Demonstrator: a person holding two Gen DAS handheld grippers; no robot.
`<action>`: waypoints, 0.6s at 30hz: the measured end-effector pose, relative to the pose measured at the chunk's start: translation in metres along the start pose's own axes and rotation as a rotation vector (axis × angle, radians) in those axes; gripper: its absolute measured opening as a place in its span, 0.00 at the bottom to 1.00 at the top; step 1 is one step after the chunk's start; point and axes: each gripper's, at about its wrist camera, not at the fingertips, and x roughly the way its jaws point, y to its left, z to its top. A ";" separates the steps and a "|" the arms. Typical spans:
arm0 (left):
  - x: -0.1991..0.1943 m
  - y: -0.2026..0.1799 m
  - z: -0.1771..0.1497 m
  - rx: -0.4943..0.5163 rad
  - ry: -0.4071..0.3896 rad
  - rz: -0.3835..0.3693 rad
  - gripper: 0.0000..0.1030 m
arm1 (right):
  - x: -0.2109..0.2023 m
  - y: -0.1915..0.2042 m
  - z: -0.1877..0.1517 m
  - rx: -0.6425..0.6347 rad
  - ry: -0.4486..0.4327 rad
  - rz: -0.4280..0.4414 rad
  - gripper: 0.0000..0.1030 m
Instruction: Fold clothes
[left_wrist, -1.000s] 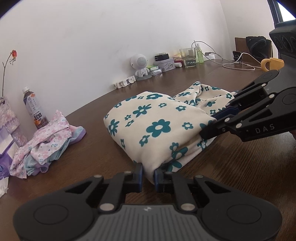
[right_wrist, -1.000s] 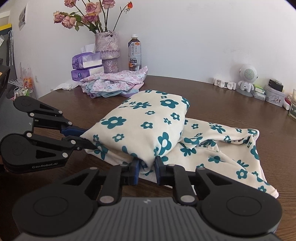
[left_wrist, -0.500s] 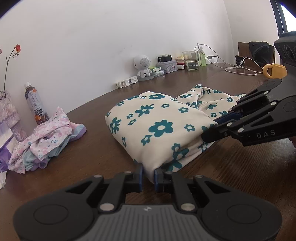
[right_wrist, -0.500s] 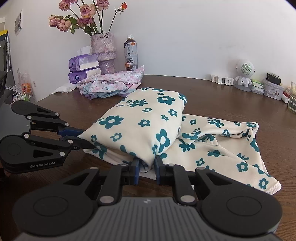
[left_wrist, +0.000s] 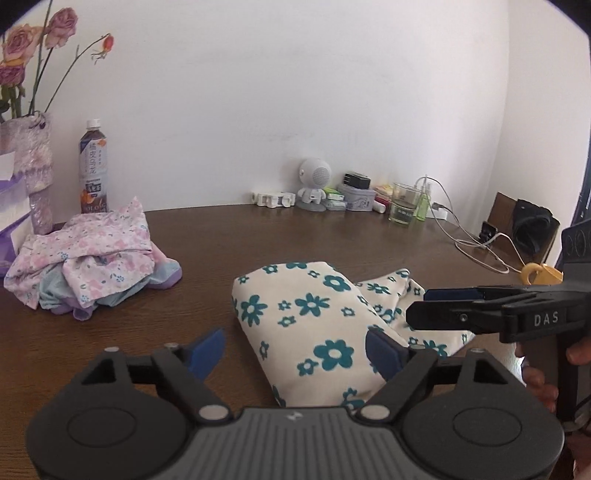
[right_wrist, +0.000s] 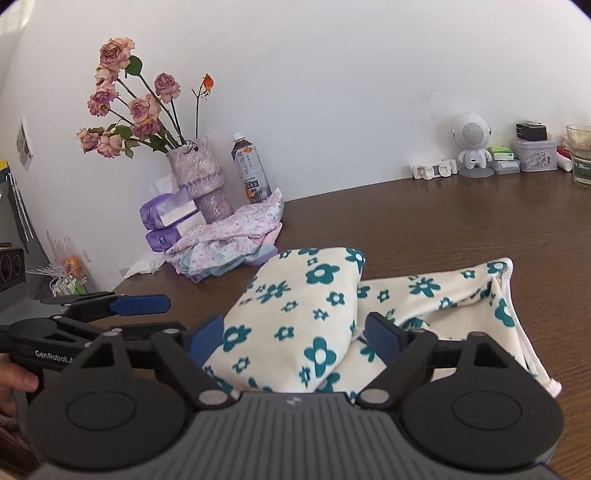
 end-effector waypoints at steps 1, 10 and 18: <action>0.003 0.003 0.004 -0.029 0.003 0.004 0.89 | 0.005 0.001 0.005 -0.005 -0.001 -0.001 1.00; 0.031 0.024 -0.004 -0.221 0.088 -0.018 0.87 | 0.041 -0.010 0.015 0.111 0.070 0.036 1.00; 0.038 0.029 -0.019 -0.242 0.120 -0.030 0.63 | 0.038 -0.007 -0.010 0.103 0.097 0.000 0.87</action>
